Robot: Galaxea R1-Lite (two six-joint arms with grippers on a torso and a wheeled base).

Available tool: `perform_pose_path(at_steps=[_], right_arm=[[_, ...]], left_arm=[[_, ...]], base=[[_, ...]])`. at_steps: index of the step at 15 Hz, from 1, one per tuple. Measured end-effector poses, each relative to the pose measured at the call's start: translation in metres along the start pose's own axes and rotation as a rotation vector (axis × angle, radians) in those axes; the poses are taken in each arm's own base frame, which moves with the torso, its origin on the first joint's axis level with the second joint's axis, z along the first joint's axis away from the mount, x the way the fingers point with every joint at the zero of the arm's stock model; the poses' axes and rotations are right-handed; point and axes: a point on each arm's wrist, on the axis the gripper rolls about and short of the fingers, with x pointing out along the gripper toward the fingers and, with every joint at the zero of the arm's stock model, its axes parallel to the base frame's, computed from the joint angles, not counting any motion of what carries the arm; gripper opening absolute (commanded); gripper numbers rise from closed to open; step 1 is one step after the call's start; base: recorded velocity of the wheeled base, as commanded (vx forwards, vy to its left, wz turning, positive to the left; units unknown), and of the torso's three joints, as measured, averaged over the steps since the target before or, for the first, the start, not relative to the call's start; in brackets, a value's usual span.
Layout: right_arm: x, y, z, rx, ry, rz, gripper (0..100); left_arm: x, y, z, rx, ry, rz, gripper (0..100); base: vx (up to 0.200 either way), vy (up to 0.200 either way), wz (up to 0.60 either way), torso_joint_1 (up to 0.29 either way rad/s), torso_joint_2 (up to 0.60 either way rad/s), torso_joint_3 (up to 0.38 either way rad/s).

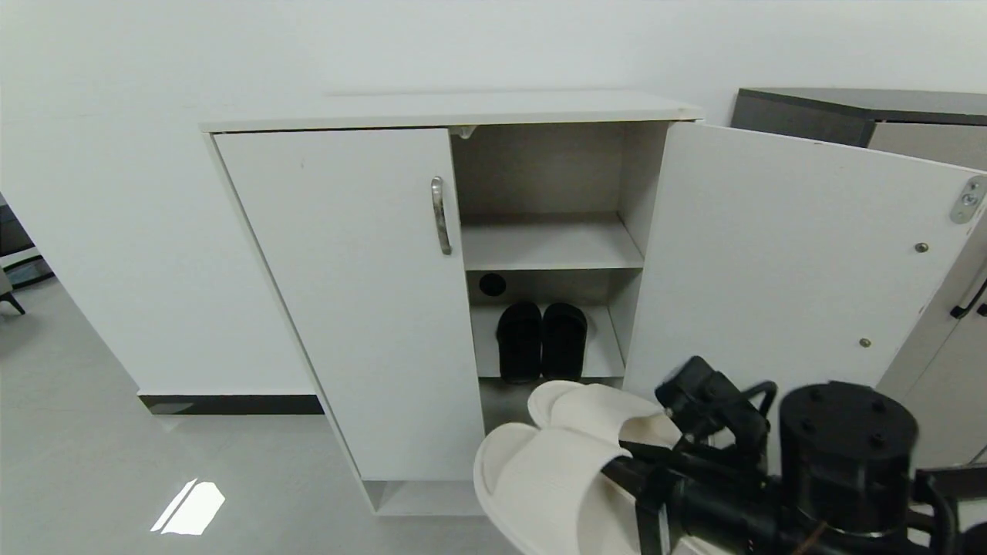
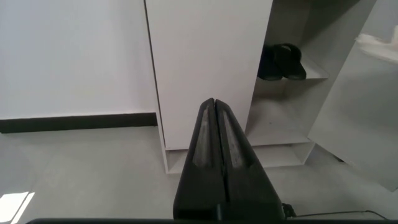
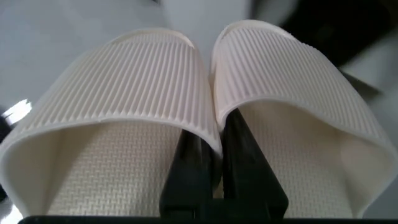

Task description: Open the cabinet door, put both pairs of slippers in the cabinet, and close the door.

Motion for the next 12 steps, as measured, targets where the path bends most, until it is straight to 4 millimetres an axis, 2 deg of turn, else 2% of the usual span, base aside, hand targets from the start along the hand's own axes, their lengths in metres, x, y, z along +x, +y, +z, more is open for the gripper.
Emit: perform_pose_path(at_steps=[1, 3, 6, 8, 11, 12], right_arm=[[0.010, 0.002, 0.014, 0.047, 0.051, -0.081, 0], [0.023, 0.012, 0.056, 0.160, 0.111, -0.210, 0], [0.034, 0.030, 0.124, 0.268, 0.015, -0.457, 0], [0.055, 0.039, 0.137, 0.267, -0.060, -0.564, 0], [0.086, 0.045, 0.137, 0.192, -0.259, -0.610, 0], [0.094, 0.044, 0.132, 0.139, -0.286, -0.657, 0]], left_arm=[[0.000, 0.000, 0.000, 0.000, 0.000, 0.000, 0], [0.000, 0.000, 0.000, 0.004, 0.000, -0.004, 0], [0.000, 0.000, 0.000, 0.004, 0.000, -0.005, 0], [0.000, 0.000, 0.000, 0.004, 0.000, -0.004, 0], [0.000, 0.000, 0.000, 0.010, 0.000, -0.003, 0], [0.000, 0.000, 0.000, 0.013, 0.001, -0.003, 0]], base=[[0.000, 0.000, 0.00, 0.000, 0.00, 0.000], [0.000, 0.000, 0.00, 0.000, 0.00, 0.000], [0.000, 0.000, 0.00, 0.000, 0.00, 0.000], [0.000, 0.000, 0.00, 0.000, 0.00, 0.000], [0.000, 0.000, 0.00, 0.000, 0.00, 0.000], [0.000, 0.000, 0.00, 0.000, 0.00, 0.000]])
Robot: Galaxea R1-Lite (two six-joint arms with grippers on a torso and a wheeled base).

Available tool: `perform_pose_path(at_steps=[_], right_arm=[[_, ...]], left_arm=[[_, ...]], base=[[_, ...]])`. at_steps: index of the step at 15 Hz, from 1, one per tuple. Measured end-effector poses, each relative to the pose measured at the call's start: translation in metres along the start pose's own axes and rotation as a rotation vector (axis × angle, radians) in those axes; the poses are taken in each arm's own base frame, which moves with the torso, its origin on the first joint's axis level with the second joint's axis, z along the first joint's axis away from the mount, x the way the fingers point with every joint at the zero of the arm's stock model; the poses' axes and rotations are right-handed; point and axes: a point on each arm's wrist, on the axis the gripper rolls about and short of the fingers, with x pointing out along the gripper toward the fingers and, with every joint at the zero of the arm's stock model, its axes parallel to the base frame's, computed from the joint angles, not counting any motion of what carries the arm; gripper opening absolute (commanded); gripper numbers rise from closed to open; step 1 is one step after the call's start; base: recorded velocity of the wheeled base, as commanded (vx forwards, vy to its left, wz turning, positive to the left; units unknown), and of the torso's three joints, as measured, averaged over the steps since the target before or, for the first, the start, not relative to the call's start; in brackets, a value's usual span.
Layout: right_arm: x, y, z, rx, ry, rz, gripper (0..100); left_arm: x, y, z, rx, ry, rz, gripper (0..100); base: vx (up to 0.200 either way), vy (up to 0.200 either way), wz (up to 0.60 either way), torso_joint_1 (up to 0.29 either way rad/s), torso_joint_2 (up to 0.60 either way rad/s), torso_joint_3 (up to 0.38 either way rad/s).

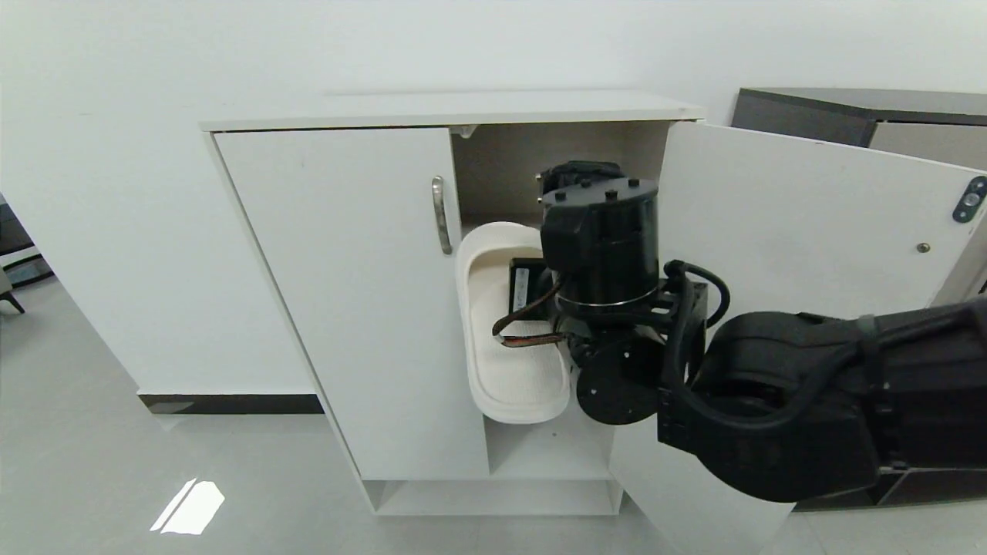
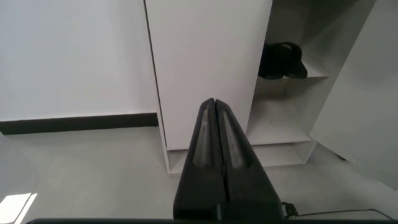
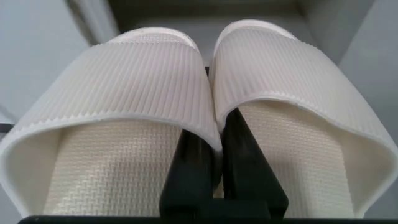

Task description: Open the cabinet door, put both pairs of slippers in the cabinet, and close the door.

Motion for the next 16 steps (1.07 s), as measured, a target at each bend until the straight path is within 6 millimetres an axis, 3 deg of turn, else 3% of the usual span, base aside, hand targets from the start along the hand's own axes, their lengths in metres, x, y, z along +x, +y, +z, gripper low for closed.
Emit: perform_pose_path(at_steps=[3, 6, 8, 16], right_arm=[[0.017, -0.008, -0.025, -0.065, 0.041, -0.072, 0], [0.025, -0.018, -0.032, -0.090, 0.088, -0.112, 0], [0.026, -0.018, -0.028, -0.090, 0.090, -0.114, 0], [0.037, -0.011, -0.011, -0.082, 0.081, -0.120, 0]], left_arm=[[0.000, 0.000, 0.000, 0.003, 0.000, 0.000, 0], [0.000, 0.000, 0.000, 0.004, 0.000, 0.000, 0], [0.000, 0.000, 0.000, 0.004, 0.000, -0.001, 0], [0.000, 0.000, 0.000, 0.005, 0.000, -0.001, 0]], base=[[0.000, 0.000, 0.00, 0.000, 0.00, 0.000], [0.000, 0.000, 0.00, 0.000, 0.00, 0.000], [0.000, 0.000, 0.00, 0.000, 0.00, 0.000], [0.200, 0.000, 0.00, 0.000, 0.00, 0.002]])
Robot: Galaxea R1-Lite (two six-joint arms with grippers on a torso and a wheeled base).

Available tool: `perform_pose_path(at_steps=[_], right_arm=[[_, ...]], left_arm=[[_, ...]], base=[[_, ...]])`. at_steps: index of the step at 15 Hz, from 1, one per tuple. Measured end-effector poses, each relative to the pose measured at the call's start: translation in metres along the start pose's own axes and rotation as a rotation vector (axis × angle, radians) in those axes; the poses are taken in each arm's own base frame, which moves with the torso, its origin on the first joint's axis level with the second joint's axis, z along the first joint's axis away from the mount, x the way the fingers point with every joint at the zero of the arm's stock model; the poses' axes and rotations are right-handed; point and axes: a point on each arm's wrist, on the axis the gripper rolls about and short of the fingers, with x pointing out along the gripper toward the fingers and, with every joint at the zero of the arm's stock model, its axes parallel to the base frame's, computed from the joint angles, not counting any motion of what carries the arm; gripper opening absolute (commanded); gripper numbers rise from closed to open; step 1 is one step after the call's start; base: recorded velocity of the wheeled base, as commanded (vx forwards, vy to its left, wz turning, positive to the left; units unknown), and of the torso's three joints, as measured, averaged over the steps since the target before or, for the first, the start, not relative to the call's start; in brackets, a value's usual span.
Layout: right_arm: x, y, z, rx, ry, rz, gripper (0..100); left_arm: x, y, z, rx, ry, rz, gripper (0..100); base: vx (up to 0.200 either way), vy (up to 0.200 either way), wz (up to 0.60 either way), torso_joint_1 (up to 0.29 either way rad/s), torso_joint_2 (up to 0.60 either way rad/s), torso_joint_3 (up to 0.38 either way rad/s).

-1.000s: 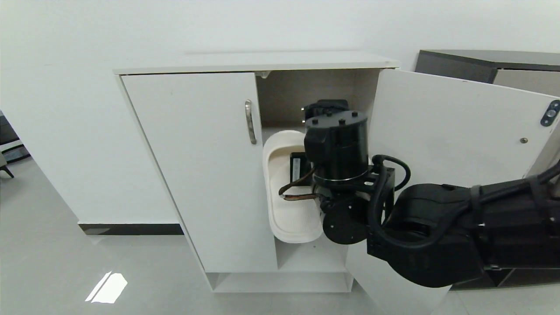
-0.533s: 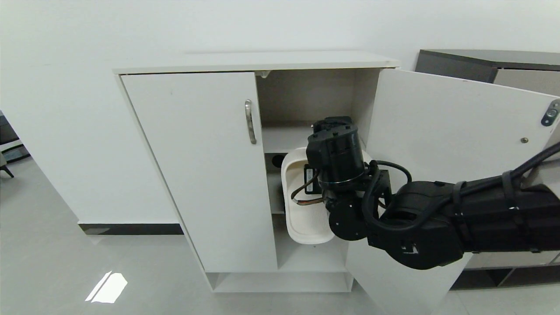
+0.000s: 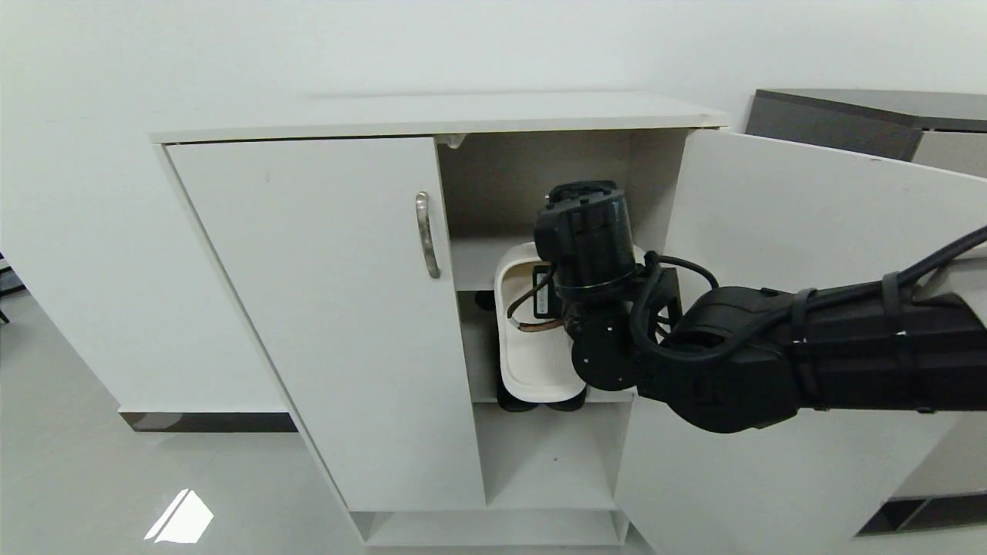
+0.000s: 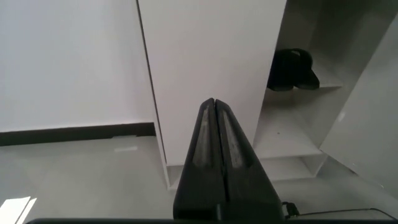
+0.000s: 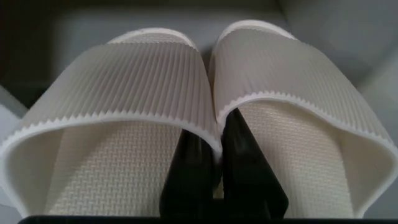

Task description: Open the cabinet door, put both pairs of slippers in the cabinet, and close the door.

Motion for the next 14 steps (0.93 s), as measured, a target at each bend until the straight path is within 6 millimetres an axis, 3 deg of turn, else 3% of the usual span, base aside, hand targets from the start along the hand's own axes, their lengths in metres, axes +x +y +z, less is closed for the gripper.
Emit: perform_pose_path(at_steps=[4, 11, 14], right_arm=[[0.011, 0.008, 0.013, 0.002, -0.002, -0.011, 0], [0.056, 0.016, 0.019, 0.025, -0.036, -0.032, 0], [0.080, 0.016, 0.005, 0.008, -0.025, -0.059, 0]], left_arm=[[0.000, 0.000, 0.000, -0.001, 0.000, 0.000, 0], [0.000, 0.000, 0.000, -0.006, 0.001, 0.001, 0], [0.000, 0.000, 0.000, -0.007, 0.002, 0.001, 0]], base=[[0.200, 0.000, 0.00, 0.004, 0.00, 0.000], [0.000, 0.000, 0.00, 0.000, 0.00, 0.000], [0.000, 0.000, 0.00, 0.000, 0.00, 0.000]])
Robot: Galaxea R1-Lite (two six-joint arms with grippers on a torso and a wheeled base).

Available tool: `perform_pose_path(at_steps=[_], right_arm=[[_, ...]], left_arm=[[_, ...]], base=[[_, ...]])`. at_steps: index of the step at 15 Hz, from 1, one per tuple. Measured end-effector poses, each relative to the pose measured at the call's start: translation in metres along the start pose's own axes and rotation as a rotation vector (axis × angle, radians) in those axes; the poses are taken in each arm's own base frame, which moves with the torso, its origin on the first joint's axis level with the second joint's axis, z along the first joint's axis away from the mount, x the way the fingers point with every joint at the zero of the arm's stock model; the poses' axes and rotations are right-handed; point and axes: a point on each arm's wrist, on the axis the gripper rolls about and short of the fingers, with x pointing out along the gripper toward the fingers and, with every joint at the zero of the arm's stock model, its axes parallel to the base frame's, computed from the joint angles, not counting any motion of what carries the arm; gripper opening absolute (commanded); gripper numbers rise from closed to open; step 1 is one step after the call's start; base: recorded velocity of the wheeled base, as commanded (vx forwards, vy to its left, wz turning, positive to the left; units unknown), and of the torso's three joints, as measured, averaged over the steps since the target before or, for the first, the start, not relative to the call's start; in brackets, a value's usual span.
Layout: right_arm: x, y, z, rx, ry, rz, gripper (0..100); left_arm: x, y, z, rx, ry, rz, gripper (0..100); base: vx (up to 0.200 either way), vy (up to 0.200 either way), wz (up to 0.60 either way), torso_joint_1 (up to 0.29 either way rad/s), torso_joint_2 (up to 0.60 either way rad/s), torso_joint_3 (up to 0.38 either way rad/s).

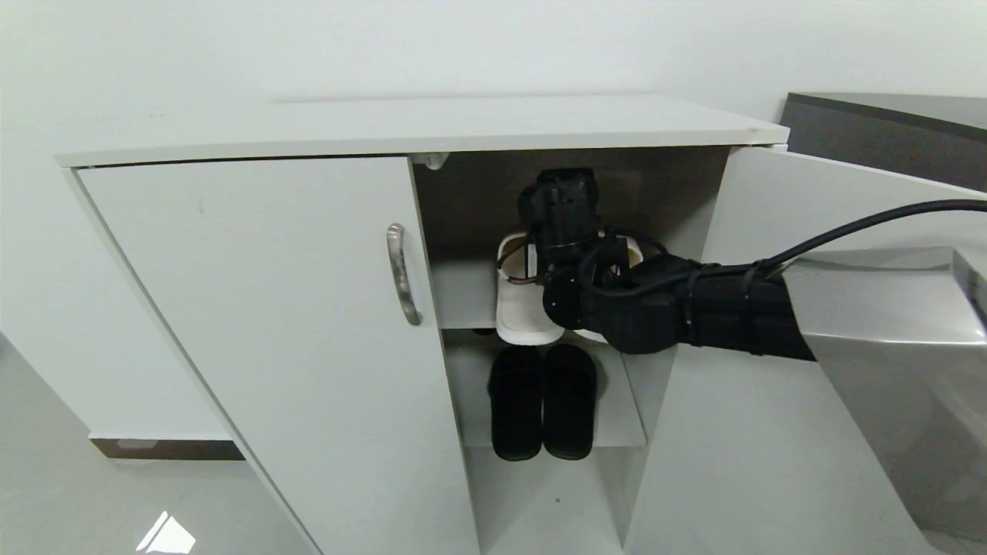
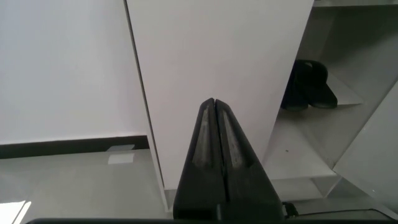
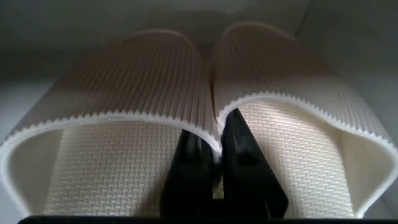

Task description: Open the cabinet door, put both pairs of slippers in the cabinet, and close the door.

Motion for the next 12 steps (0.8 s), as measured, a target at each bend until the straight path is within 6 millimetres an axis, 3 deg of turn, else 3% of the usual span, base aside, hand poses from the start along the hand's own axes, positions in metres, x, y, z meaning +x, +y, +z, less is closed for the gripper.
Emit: perform_pose_path(at_steps=[5, 6, 12], right_arm=[[0.022, 0.004, -0.034, -0.056, 0.051, -0.016, 0], [0.023, 0.004, -0.037, -0.063, 0.058, -0.019, 100], [0.016, 0.006, -0.033, -0.065, 0.061, -0.010, 100]], left_arm=[[0.000, 0.000, 0.000, 0.001, 0.000, 0.000, 0], [0.000, 0.000, 0.000, 0.000, 0.000, 0.000, 0], [0.000, 0.000, 0.000, 0.000, 0.000, 0.000, 0]], base=[[0.000, 0.000, 0.00, 0.000, 0.00, 0.000], [0.000, 0.000, 0.00, 0.000, 0.00, 0.000], [0.000, 0.000, 0.00, 0.000, 0.00, 0.000]])
